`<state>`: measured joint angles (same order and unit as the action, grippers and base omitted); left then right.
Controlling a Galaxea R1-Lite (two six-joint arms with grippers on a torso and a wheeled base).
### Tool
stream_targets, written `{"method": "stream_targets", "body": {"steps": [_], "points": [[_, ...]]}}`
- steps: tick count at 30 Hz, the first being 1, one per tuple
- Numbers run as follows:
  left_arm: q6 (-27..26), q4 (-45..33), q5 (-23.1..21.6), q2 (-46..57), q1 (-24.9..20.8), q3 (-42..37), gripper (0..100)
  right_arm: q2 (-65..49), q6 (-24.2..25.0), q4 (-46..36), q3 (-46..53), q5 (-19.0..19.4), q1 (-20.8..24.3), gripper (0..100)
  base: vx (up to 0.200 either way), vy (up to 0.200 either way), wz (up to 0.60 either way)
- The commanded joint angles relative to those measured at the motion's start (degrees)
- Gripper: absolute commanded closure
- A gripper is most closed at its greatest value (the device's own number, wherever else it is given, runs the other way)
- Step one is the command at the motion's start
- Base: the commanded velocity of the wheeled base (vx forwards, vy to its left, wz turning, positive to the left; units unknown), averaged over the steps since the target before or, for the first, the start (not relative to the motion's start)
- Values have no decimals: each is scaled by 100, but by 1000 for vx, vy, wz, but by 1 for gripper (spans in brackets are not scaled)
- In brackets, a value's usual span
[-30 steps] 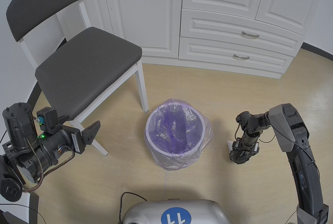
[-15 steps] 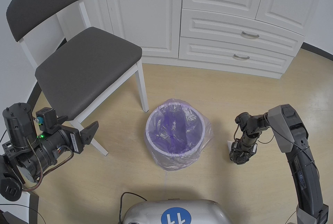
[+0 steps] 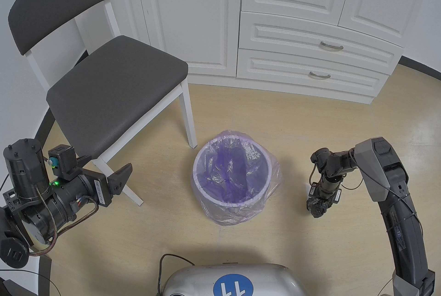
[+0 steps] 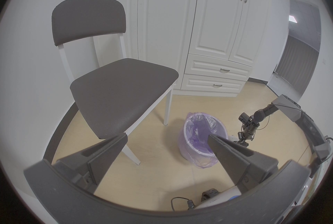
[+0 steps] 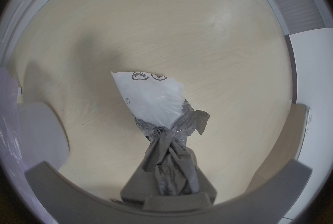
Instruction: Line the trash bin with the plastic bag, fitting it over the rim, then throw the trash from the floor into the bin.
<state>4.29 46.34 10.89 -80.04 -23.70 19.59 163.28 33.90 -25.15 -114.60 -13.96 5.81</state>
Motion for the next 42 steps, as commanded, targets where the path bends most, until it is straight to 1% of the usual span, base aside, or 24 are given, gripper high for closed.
{"method": "stream_targets", "body": {"steps": [1,2,4,7,8,9,13,17,23,25,26,27,29,31,33,34,35,36,37,39,40,42], "points": [[2,-11,1,15,-12,1,0,-191,222,-34,1,-327,104,100,0,0,0],[2,-11,1,6,-12,10,0,-200,240,-25,1,-353,113,100,0,0,0],[2,-11,10,24,-12,27,0,-464,380,-34,1,-538,227,100,0,0,0],[-7,-11,19,59,-12,27,0,-991,512,-51,281,-485,306,100,0,0,0],[-7,-11,19,59,-12,27,0,-991,512,-51,281,-485,306,100,0,0,0],[-7,-11,19,94,-12,19,0,-1308,547,-43,553,-547,359,100,0,0,0],[-16,-28,10,191,-21,36,0,-2608,424,-60,1291,-828,482,100,0,0,0],[-25,-46,19,261,-21,19,0,-3733,196,-60,1775,-810,544,100,0,0,0],[-42,-55,36,446,-109,45,0,-4814,-42,-43,2522,-916,719,100,0,0,0],[-60,-63,36,578,-117,36,0,-5271,-253,10,2873,-1056,798,100,0,0,0],[-60,-63,36,604,-117,36,0,-5324,-279,10,2909,-1083,816,100,0,0,0],[-60,-116,28,692,-126,36,0,-5544,-411,36,3032,-1179,877,100,0,0,0],[-60,-213,19,797,-161,54,0,-5764,-428,36,3164,-1294,965,100,0,0,0],[-60,-441,19,999,-293,124,0,-6124,-428,36,3515,-1549,1194,100,0,0,0],[-60,-643,19,1219,-372,194,0,-6502,-446,151,3919,-2067,1484,100,0,0,0],[-60,-687,19,1272,-390,212,0,-6607,-463,239,4025,-2234,1581,100,0,0,0],[-60,-775,19,1430,-416,247,0,-6853,-481,493,4297,-2542,1792,100,0,0,0],[-60,-775,19,1430,-416,247,0,-6853,-481,493,4297,-2542,1792,100,0,0,0],[-60,-933,19,1632,-460,309,0,-7117,-569,968,4622,-2779,2082,100,0,0,0],[-60,-1092,19,1755,-504,370,0,-7337,-736,1407,4860,-2823,2328,100,0,0,0],[-60,-1206,19,1852,-548,423,0,-7521,-894,1733,5062,-2832,2495,100,0,0,0],[-60,-1311,19,1949,-574,484,0,-7768,-1140,2146,5326,-2823,2635,100,0,0,0]]}}
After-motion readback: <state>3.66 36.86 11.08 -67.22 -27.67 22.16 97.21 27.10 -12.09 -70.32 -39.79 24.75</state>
